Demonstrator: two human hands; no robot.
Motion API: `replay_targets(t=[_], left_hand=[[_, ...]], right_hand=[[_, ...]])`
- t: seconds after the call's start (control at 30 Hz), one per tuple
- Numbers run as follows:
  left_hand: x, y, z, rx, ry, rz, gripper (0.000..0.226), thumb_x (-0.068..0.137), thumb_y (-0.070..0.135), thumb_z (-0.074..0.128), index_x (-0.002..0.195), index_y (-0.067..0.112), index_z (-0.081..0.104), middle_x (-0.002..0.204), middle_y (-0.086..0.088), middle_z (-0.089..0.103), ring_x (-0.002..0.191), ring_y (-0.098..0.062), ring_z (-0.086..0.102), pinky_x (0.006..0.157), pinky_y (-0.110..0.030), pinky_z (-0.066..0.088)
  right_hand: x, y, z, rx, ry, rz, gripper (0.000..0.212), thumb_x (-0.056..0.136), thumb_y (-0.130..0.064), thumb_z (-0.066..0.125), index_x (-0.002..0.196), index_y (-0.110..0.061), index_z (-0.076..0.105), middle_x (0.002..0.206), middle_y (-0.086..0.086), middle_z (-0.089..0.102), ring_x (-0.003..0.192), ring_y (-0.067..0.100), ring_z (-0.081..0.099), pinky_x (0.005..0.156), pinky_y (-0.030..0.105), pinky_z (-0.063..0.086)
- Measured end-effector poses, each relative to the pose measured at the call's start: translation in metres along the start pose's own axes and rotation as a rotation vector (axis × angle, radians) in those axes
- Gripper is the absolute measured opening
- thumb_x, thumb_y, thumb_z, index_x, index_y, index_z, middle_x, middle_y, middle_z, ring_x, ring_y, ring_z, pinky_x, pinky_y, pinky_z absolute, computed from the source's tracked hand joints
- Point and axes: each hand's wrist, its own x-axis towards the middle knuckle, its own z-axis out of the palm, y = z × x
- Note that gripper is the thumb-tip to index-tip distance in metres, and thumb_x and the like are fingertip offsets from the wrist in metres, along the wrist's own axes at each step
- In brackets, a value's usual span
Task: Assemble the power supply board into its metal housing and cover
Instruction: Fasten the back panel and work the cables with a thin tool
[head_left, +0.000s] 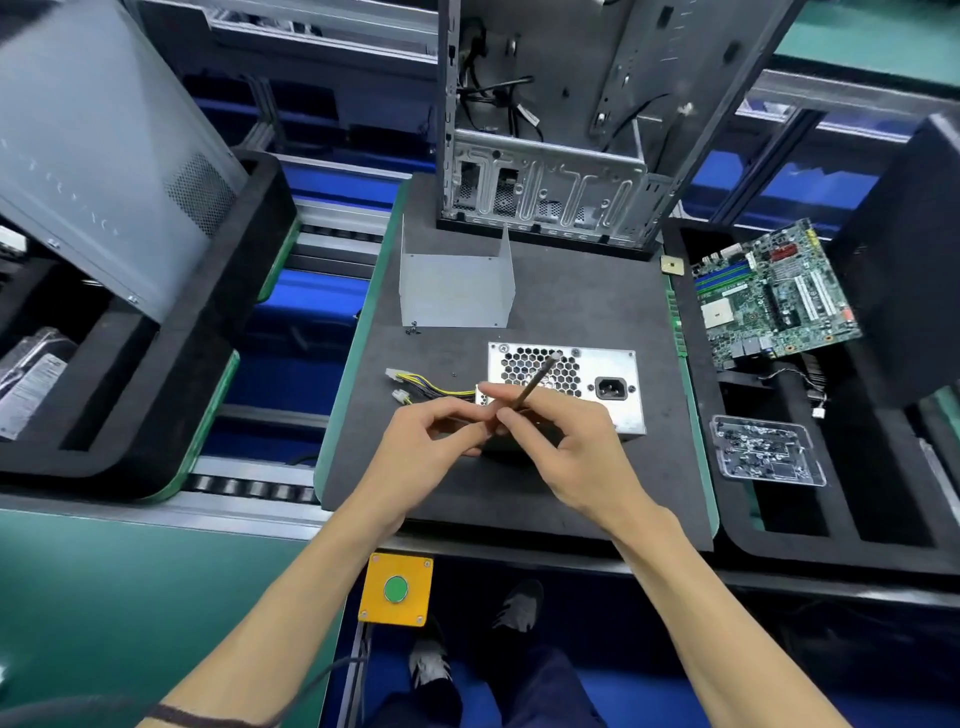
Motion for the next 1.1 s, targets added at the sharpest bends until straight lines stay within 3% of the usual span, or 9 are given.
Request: replay_targets(t=[0.07,0.2,0.37,0.47,0.53,0.63,0.77,1.1], left_hand=[[0.000,0.001,0.000,0.010,0.004,0.004,0.029,0.091,0.009,0.070,0.089,0.036,0.080,0.088,0.003,0.078,0.087,-0.012,0.073,0.078,-0.024,0.059],[-0.001,0.002,0.001,0.003,0.005,-0.004,0.030,0.091,0.007,0.070,0.088,0.035,0.080,0.089,0.002,0.078,0.086,-0.014,0.074,0.077,-0.022,0.058],[-0.003,0.004,0.002,0.006,0.013,-0.016,0.019,0.091,0.005,0.071,0.088,0.021,0.079,0.099,-0.005,0.078,0.087,-0.020,0.073,0.080,-0.026,0.060],[-0.004,0.005,0.002,0.019,0.015,-0.025,0.012,0.091,0.006,0.071,0.095,0.015,0.079,0.100,-0.007,0.077,0.090,-0.024,0.073,0.082,-0.028,0.060],[-0.005,0.006,0.002,0.032,0.013,-0.025,0.012,0.091,0.006,0.071,0.099,0.011,0.078,0.096,-0.008,0.077,0.091,-0.026,0.073,0.081,-0.025,0.060],[-0.006,0.006,0.002,0.044,0.014,-0.018,0.015,0.090,0.005,0.071,0.103,0.007,0.077,0.094,-0.010,0.077,0.092,-0.027,0.073,0.080,-0.023,0.059],[-0.005,0.009,0.001,0.050,0.006,-0.014,0.015,0.091,0.005,0.070,0.102,0.010,0.078,0.092,-0.006,0.078,0.091,-0.023,0.074,0.082,-0.025,0.059],[-0.002,0.005,-0.005,0.073,-0.013,-0.033,0.012,0.090,0.008,0.072,0.096,0.016,0.078,0.090,-0.003,0.078,0.088,-0.022,0.075,0.085,-0.027,0.059]], right_hand=[[-0.002,-0.001,-0.004,0.020,-0.031,0.013,0.033,0.099,-0.010,0.061,0.128,-0.022,0.070,0.110,-0.018,0.074,0.101,0.005,0.072,0.093,0.020,0.054],[-0.004,-0.001,-0.009,0.023,-0.068,0.024,0.032,0.099,-0.006,0.059,0.126,-0.017,0.072,0.112,-0.011,0.075,0.102,0.004,0.072,0.094,0.018,0.053],[-0.003,0.006,-0.012,-0.075,-0.019,-0.069,0.025,0.097,-0.014,0.066,0.120,-0.012,0.076,0.109,-0.010,0.077,0.093,0.007,0.075,0.086,0.034,0.062],[-0.006,0.012,-0.005,-0.121,0.074,-0.146,0.022,0.098,-0.023,0.068,0.114,-0.013,0.078,0.103,-0.012,0.077,0.082,0.005,0.075,0.072,0.034,0.063],[-0.007,0.017,0.001,-0.184,0.183,-0.201,0.022,0.099,-0.028,0.068,0.108,-0.012,0.080,0.088,-0.004,0.079,0.066,0.011,0.072,0.059,0.034,0.060],[-0.007,0.022,0.008,-0.231,0.306,-0.239,0.022,0.098,-0.031,0.070,0.100,-0.012,0.081,0.078,-0.001,0.077,0.063,0.012,0.068,0.057,0.032,0.056],[-0.004,0.021,0.009,-0.186,0.271,-0.235,0.006,0.095,-0.026,0.074,0.098,-0.021,0.072,0.085,-0.003,0.076,0.074,0.009,0.070,0.064,0.030,0.057],[0.006,0.020,0.017,-0.143,0.177,-0.114,0.029,0.093,-0.023,0.074,0.082,-0.024,0.047,0.074,-0.005,0.050,0.065,0.018,0.049,0.057,0.034,0.044]])
